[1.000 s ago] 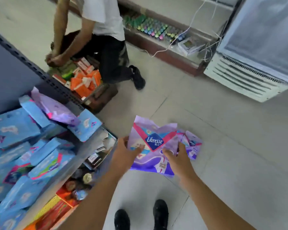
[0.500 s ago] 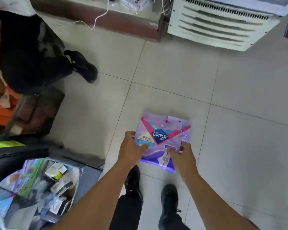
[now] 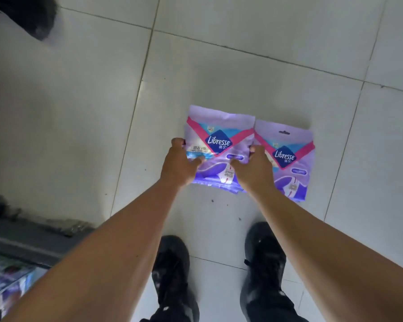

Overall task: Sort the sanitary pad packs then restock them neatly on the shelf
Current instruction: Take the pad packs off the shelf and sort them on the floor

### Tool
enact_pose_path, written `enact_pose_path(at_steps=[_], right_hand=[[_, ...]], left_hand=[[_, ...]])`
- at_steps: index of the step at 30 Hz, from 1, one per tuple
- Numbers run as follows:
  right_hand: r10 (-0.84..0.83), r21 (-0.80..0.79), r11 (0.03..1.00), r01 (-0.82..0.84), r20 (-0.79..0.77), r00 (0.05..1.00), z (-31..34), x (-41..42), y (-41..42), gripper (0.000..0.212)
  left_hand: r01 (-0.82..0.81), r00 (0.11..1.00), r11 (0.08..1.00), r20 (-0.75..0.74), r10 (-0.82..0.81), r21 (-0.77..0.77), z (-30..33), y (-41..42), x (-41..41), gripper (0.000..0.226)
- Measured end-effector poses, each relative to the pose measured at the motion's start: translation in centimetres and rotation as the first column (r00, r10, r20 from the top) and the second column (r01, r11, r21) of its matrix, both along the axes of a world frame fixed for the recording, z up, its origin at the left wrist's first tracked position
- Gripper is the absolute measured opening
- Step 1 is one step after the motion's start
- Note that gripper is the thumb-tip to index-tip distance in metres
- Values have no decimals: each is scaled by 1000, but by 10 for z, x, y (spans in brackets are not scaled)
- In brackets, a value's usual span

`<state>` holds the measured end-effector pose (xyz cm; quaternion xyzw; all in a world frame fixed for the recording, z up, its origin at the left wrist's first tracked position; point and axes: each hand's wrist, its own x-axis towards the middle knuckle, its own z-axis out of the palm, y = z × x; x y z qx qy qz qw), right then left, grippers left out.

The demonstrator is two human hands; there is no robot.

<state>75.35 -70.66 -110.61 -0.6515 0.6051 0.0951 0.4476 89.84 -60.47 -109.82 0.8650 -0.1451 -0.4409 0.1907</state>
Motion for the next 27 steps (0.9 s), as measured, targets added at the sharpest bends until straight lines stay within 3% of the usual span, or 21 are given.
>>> enact_pose_path(at_steps=[6, 10, 14, 18, 24, 27], right_hand=[[101, -18, 995, -103, -83, 991, 36, 0, 7, 48], [359, -115, 923, -366, -78, 930, 132, 4, 23, 50], [617, -384, 705, -596, -83, 783, 268, 20, 40, 39], [801, -539, 441, -718, -125, 586, 400, 52, 57, 43], [953, -731, 127, -671, -99, 288, 569, 95, 120, 42], [989, -790, 32, -613, -65, 135, 632, 97, 169, 42]], left_hand=[[6, 999, 995, -39, -2, 103, 37, 10, -3, 73], [128, 985, 986, 106, -140, 105, 134, 20, -7, 42], [133, 929, 990, 342, -143, 51, 264, 38, -4, 34], [44, 852, 998, 523, -18, -38, 397, 70, 4, 38], [-190, 696, 976, 686, 210, -106, 567, 164, -6, 40], [-321, 550, 929, 761, 343, -187, 629, 226, -38, 36]])
